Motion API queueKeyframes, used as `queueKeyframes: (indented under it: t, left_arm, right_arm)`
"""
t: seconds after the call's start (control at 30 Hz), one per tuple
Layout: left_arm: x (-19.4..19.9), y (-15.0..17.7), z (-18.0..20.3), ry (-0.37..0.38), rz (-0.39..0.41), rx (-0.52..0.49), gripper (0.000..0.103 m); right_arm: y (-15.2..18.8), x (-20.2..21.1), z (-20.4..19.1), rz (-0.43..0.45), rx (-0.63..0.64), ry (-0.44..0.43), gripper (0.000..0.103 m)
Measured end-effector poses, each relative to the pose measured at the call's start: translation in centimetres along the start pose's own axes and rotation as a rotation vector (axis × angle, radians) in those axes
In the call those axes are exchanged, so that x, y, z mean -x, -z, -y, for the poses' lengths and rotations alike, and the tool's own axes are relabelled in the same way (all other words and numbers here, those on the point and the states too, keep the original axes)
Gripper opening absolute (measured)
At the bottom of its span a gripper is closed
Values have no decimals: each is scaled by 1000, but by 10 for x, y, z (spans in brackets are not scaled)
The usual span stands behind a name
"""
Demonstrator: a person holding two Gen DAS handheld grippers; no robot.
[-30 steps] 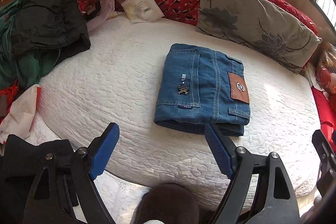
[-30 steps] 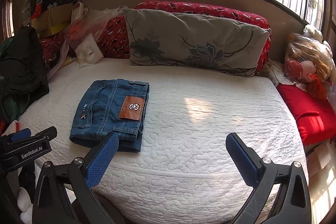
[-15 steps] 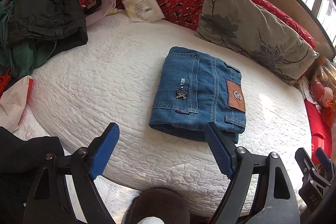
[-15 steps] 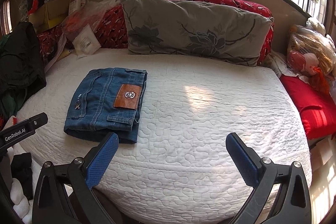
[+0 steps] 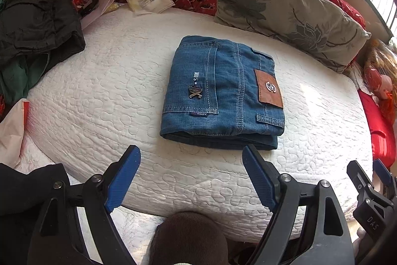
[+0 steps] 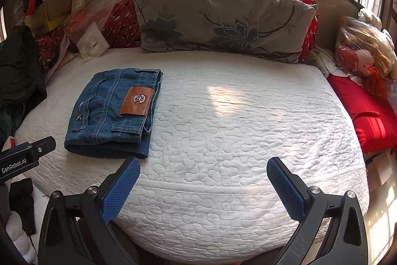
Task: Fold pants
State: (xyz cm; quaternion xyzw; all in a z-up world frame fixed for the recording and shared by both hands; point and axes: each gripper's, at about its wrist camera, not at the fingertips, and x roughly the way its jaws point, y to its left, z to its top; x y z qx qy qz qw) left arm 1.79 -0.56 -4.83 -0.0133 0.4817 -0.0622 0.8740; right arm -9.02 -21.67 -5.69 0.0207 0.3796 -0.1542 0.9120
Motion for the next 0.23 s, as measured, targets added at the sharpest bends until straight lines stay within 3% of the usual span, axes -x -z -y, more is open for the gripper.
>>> queueKeyframes:
  t: [0.13, 0.23]
  left_arm:
    - [-7, 5, 14, -58, -37, -88, 87]
    - [-7, 8, 17, -25, -41, -83, 87]
  right_arm:
    - [2, -5, 3, -22, -11, -8, 103]
    - [3, -7, 4, -32, -19, -10, 103]
